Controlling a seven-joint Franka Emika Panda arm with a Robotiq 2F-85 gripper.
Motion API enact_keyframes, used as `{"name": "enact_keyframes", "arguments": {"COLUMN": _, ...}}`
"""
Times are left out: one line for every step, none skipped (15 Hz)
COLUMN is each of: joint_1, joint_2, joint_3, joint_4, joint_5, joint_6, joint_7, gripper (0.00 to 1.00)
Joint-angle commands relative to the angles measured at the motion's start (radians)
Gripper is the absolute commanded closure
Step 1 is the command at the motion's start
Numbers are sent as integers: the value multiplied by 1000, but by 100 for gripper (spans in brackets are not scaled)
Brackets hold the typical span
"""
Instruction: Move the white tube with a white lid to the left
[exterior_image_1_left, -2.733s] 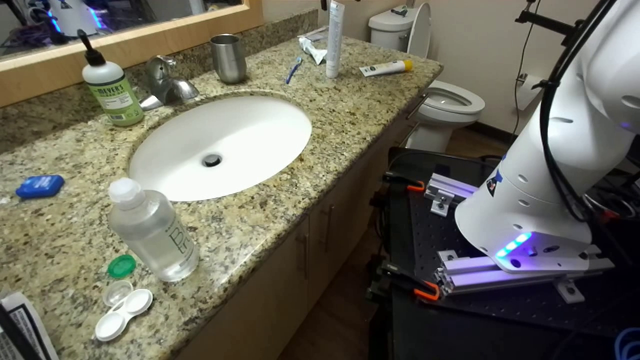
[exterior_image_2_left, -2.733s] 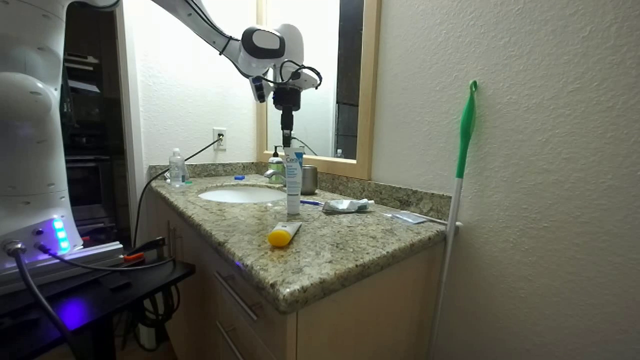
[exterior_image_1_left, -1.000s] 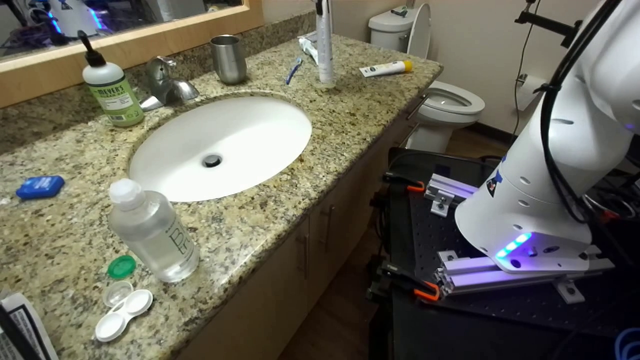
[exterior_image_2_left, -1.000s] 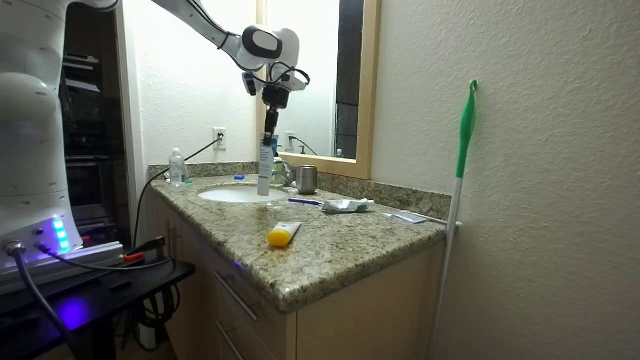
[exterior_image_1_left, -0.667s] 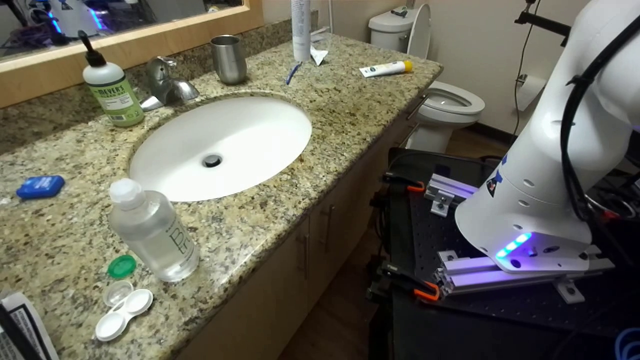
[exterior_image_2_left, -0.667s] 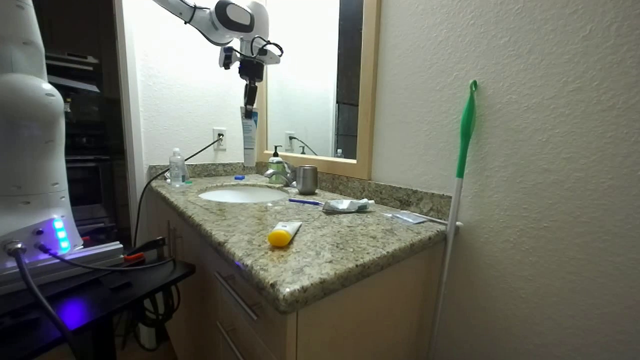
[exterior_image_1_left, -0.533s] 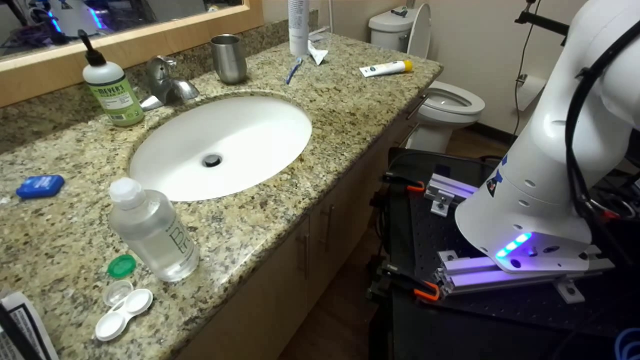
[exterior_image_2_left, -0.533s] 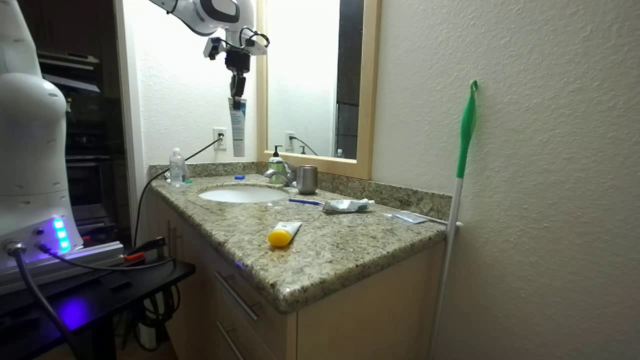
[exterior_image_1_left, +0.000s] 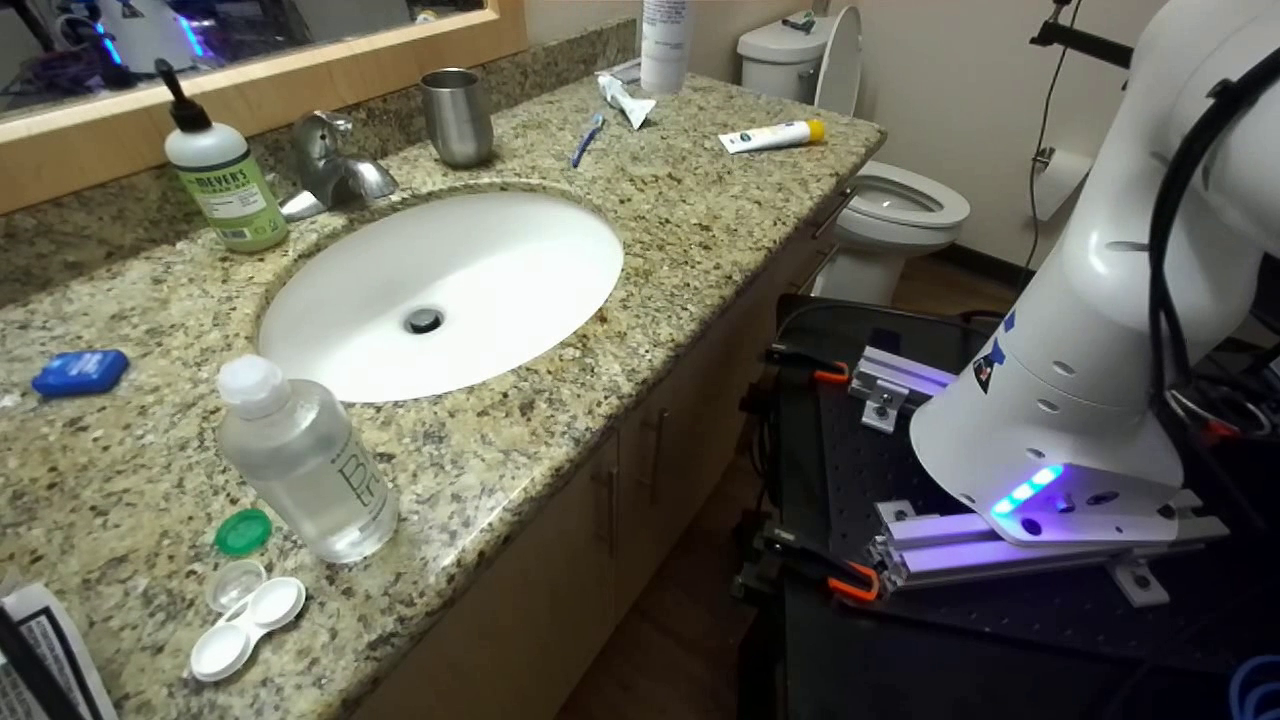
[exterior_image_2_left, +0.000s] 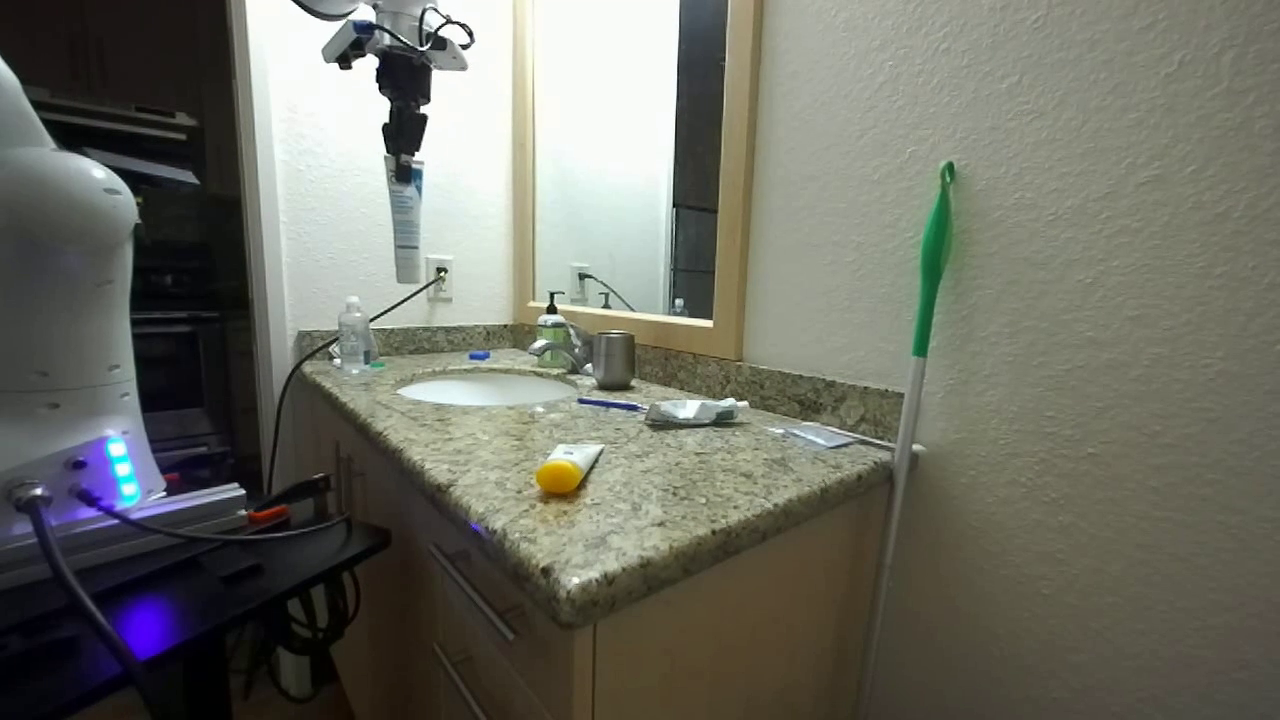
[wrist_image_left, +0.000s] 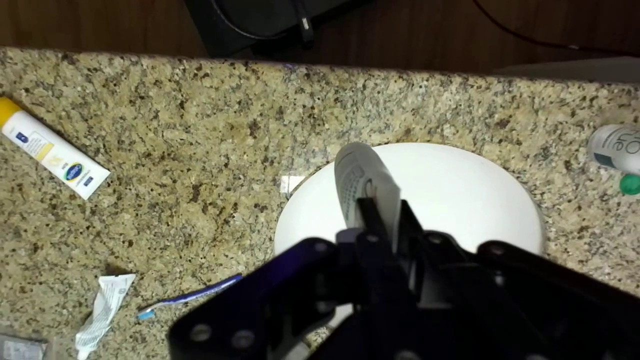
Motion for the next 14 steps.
{"name": "enact_keyframes", "arguments": {"joint_1": 15, "joint_2": 41, "joint_3": 44, "joint_4": -51, "joint_5": 33, "joint_6": 92, "joint_7": 66, "gripper": 97}}
{"name": "enact_keyframes", "arguments": {"joint_1": 37, "joint_2": 38, "joint_3": 71, "joint_4": -82, "joint_5": 59, "joint_6": 135, "joint_7": 82, "gripper": 97}}
{"name": "enact_keyframes", "arguments": {"joint_1": 63, "joint_2": 40, "joint_3": 103, "joint_4": -106, "joint_5": 84, "joint_6": 153, "joint_7": 89, "gripper": 97}}
{"name": "enact_keyframes", "arguments": {"joint_1": 86, "joint_2": 42, "joint_3": 131, "joint_4": -130, "joint_5": 102, "joint_6": 186, "joint_7": 95, "gripper": 97}}
{"name": "enact_keyframes", "arguments": {"joint_1": 111, "joint_2": 45, "joint_3": 168, "joint_4": -154, "joint_5": 115, "joint_6": 246, "joint_7": 118, "gripper": 97}}
{"name": "enact_keyframes", "arguments": {"joint_1": 140, "joint_2": 64, "joint_3": 206, "joint_4": -165, "joint_5": 131, "joint_6": 295, "joint_7": 146, "gripper": 97}}
{"name": "enact_keyframes", "arguments": {"joint_1": 165, "joint_2": 88, "joint_3": 248, "joint_4": -167, "joint_5": 142, "joint_6": 355, "joint_7": 190, "gripper": 97}}
{"name": "enact_keyframes", "arguments": {"joint_1": 182, "joint_2": 117, "joint_3": 283, "joint_4": -156, "joint_5": 142, "joint_6": 411, "joint_7": 231, "gripper": 97}}
{"name": "enact_keyframes", "arguments": {"joint_1": 199, "joint_2": 148, "joint_3": 309, "joint_4": -139, "joint_5": 139, "joint_6": 452, "joint_7": 258, "gripper": 97}}
{"name": "enact_keyframes", "arguments": {"joint_1": 215, "joint_2": 173, "joint_3": 331, "joint_4": -126, "joint_5": 136, "joint_6": 478, "joint_7": 277, "gripper": 97}}
{"name": "enact_keyframes", "arguments": {"joint_1": 228, "joint_2": 191, "joint_3": 351, "joint_4": -116, "joint_5": 134, "joint_6": 500, "joint_7": 300, "gripper": 97}}
{"name": "enact_keyframes", "arguments": {"joint_1": 237, "joint_2": 197, "joint_3": 360, "joint_4": -113, "joint_5": 134, "joint_6": 513, "joint_7": 311, "gripper": 97}}
{"name": "enact_keyframes", "arguments": {"joint_1": 239, "joint_2": 187, "joint_3": 365, "joint_4": -117, "joint_5": 117, "joint_6": 519, "joint_7": 318, "gripper": 97}}
{"name": "enact_keyframes", "arguments": {"joint_1": 242, "joint_2": 176, "joint_3": 360, "joint_4": -138, "joint_5": 123, "joint_6": 504, "joint_7": 313, "gripper": 89}}
